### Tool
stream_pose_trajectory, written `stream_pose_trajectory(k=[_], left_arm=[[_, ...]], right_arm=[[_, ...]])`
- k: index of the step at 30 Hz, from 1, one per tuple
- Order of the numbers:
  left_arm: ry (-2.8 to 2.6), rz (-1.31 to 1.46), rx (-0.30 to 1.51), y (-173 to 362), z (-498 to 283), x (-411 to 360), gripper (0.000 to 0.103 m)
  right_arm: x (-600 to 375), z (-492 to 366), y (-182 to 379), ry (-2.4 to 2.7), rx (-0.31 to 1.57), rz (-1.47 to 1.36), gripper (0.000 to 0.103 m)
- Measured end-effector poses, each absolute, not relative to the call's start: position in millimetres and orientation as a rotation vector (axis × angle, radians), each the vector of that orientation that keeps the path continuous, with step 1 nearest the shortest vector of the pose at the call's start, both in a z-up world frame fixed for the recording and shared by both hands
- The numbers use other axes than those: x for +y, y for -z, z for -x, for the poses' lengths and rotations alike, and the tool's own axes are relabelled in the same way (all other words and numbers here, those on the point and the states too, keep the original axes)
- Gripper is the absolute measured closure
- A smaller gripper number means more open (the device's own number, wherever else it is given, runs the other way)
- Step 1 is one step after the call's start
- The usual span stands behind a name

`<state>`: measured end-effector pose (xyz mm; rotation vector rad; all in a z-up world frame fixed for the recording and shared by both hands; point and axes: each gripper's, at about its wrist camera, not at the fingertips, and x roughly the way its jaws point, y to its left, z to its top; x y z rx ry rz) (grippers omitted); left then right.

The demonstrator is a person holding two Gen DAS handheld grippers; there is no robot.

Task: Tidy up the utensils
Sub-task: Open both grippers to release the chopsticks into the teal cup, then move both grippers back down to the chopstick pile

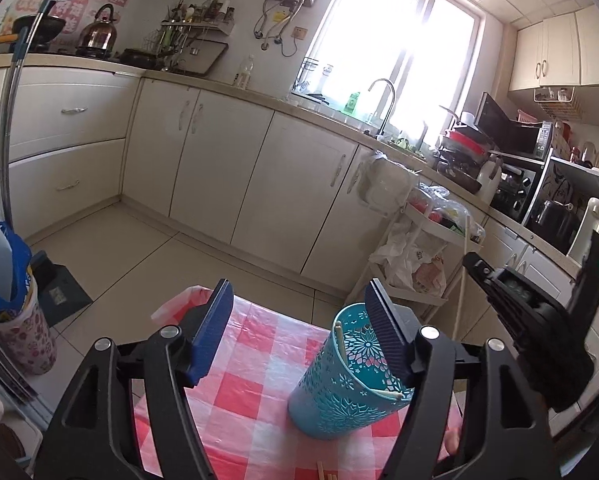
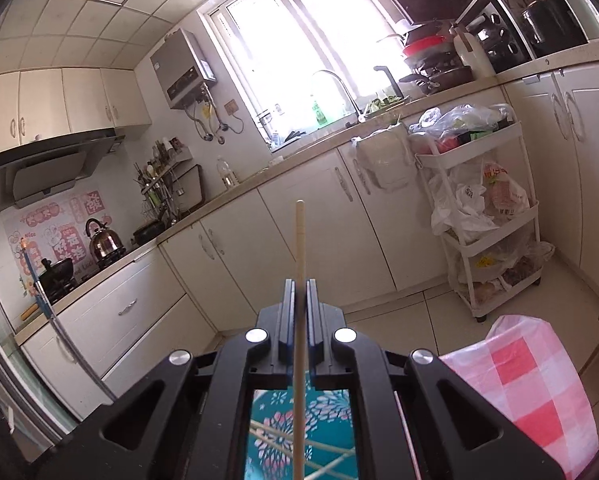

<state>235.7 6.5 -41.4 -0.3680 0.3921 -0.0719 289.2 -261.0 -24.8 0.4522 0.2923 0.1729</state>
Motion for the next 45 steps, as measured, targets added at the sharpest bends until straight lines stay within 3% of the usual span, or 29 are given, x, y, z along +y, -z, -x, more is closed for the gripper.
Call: stream_pose_trajectory(k=[14, 17, 18, 19, 27, 32, 36, 45], left_arm=[[0.064, 0.424, 0.402, 36.9, -241.3, 27.5, 0.038], [0.066, 0.413, 0.405, 35.8, -240.5, 24.9, 0.037], [0.065, 0.412, 0.408, 36.3, -240.4, 24.9, 0.036], [0.064, 0.412, 0.41, 36.6, -240.2, 25.3, 0.036], [0.05, 0.367, 0.44, 38.3, -237.5, 23.8, 0.033], [0.046, 0.302, 0.513, 51.3, -227.1, 13.0, 0.03], [0.068, 0.245, 0.631, 75.5, -215.6, 0.3, 0.03], [0.057, 0.202, 0.806, 123.0, -194.2, -5.9, 0.029]], right_arm=[[-231.4, -303.1, 61.0, -0.135, 0.427, -0.331, 0.096], [-233.0, -289.4, 63.7, -0.145, 0.433, -0.327, 0.083], [-234.2, -285.2, 63.7, -0.148, 0.435, -0.324, 0.075], [-235.4, -279.9, 63.6, -0.153, 0.439, -0.318, 0.074], [-258.4, -205.0, 67.2, -0.191, 0.485, -0.305, 0.074], [-252.6, -167.4, 119.0, -0.235, 0.718, -0.231, 0.075], [-238.4, -158.6, 168.5, -0.281, 0.901, -0.178, 0.084], [-213.5, -156.9, 208.7, -0.264, 1.004, -0.07, 0.089]])
